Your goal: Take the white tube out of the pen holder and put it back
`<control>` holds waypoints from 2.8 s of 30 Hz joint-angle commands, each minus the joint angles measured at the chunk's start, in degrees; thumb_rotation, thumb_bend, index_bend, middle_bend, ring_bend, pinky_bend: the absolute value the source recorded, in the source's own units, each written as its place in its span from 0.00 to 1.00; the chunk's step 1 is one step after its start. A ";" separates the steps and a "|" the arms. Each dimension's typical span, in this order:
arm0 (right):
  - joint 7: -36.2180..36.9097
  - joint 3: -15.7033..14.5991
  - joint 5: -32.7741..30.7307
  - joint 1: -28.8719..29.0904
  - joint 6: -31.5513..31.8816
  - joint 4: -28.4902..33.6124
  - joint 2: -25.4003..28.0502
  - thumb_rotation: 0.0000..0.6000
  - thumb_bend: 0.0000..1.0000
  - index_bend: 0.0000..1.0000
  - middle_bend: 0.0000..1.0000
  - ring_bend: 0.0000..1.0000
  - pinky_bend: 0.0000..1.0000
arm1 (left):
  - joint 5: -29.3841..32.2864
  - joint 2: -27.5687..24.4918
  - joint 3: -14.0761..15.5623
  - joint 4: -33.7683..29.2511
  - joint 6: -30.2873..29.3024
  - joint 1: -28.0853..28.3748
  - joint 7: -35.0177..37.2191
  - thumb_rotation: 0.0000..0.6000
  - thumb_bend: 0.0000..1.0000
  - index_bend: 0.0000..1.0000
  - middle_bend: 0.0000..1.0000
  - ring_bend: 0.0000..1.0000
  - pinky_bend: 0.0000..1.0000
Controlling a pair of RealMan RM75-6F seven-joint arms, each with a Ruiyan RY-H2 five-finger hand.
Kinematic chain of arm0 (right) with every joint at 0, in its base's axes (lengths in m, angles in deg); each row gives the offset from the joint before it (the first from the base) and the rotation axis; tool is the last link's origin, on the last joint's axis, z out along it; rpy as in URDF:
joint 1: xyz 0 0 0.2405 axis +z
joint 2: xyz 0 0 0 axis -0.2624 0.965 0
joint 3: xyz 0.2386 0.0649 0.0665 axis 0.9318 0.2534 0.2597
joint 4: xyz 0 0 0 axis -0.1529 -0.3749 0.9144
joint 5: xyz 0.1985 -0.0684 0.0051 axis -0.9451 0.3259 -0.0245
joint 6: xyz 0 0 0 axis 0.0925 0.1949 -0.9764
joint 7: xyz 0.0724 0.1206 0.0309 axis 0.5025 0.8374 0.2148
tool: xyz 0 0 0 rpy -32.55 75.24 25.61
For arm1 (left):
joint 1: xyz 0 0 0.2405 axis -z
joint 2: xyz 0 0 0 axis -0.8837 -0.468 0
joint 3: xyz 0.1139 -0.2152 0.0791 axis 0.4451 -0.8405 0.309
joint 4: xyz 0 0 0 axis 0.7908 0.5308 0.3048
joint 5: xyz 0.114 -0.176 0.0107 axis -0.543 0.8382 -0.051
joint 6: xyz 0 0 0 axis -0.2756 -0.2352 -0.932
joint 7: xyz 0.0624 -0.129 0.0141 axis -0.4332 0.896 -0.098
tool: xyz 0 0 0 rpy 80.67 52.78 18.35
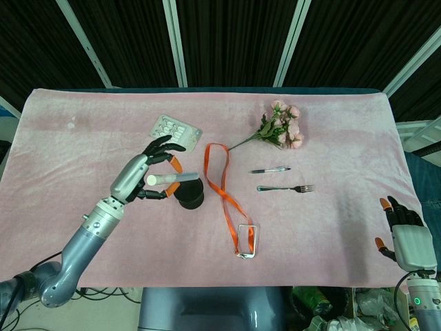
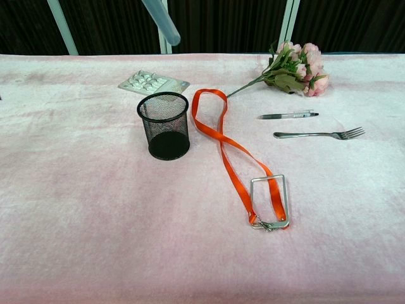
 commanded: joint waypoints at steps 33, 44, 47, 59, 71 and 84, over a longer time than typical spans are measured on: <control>0.80 0.30 -0.46 0.08 -0.20 -0.69 -0.03 1.00 0.22 0.03 0.05 0.14 0.18 | 18.35 4.74 3.90 5.85 -0.14 6.87 -17.16 1.00 0.45 0.60 0.21 0.00 0.00; 1.24 0.34 -0.48 0.06 -0.20 -0.82 0.11 1.00 0.22 0.03 0.05 0.14 0.18 | 27.12 10.19 5.07 8.19 -1.22 12.24 -27.70 1.00 0.45 0.60 0.20 0.00 0.00; 1.20 0.32 -0.51 0.17 -0.44 -1.22 -0.10 1.00 0.22 0.03 0.05 0.14 0.18 | 29.65 11.51 6.32 9.14 -1.35 14.10 -32.03 1.00 0.45 0.60 0.20 0.00 0.00; 1.32 0.06 -0.04 0.52 -0.89 -2.57 -0.70 1.00 0.20 0.03 0.05 0.14 0.18 | 38.72 15.00 8.60 11.44 -4.64 18.27 -43.85 1.00 0.45 0.60 0.20 0.00 0.00; 1.65 0.16 0.23 0.36 -0.28 -2.20 -0.40 1.00 0.19 0.03 0.05 0.14 0.18 | 41.08 17.05 9.53 13.01 -6.04 19.72 -47.78 1.00 0.45 0.55 0.18 0.00 0.00; 1.53 0.08 0.69 0.29 0.21 -1.56 -0.26 1.00 0.19 0.03 0.05 0.14 0.18 | 40.36 16.99 9.66 13.40 -4.66 19.66 -47.60 1.00 0.43 0.35 0.16 0.00 0.00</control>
